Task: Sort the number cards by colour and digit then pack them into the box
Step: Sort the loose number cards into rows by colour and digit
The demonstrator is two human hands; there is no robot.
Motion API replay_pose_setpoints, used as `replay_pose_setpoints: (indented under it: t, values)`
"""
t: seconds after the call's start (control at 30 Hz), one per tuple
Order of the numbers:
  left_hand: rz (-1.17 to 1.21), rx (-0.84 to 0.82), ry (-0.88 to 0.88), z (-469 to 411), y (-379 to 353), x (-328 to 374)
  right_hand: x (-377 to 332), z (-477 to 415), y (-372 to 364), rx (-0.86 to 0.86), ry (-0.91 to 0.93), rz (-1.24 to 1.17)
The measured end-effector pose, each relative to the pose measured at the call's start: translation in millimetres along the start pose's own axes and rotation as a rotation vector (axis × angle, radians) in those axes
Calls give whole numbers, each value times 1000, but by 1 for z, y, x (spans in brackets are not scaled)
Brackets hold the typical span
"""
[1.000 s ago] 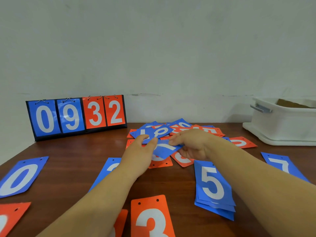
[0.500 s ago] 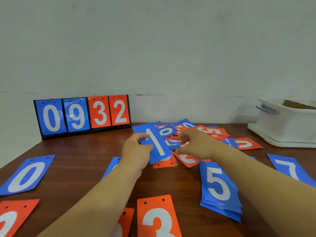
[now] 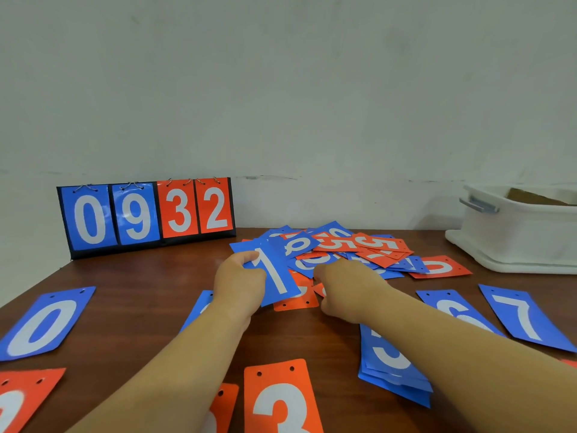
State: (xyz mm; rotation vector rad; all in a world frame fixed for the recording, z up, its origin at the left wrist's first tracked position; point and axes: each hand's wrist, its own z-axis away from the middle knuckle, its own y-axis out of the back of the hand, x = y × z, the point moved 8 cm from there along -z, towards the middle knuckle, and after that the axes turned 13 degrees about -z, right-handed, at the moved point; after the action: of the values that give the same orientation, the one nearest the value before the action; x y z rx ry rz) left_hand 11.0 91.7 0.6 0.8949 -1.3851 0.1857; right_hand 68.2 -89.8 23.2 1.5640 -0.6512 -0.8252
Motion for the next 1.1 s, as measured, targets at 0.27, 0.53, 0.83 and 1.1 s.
replay_pose_setpoints:
  t: [0.27, 0.53, 0.83, 1.1]
  values:
    - [-66, -18, 4, -3, -3, -4, 1, 4, 21, 180, -14, -35]
    - [186, -233, 112, 9, -26, -3, -15, 27, 50, 419, 167, -159]
    - [384, -375, 49, 25, -34, 17, 0, 54, 45, 382, 263, -651]
    - [307, -426, 19, 30, -39, 20, 8, 60, 30, 281, 242, -828]
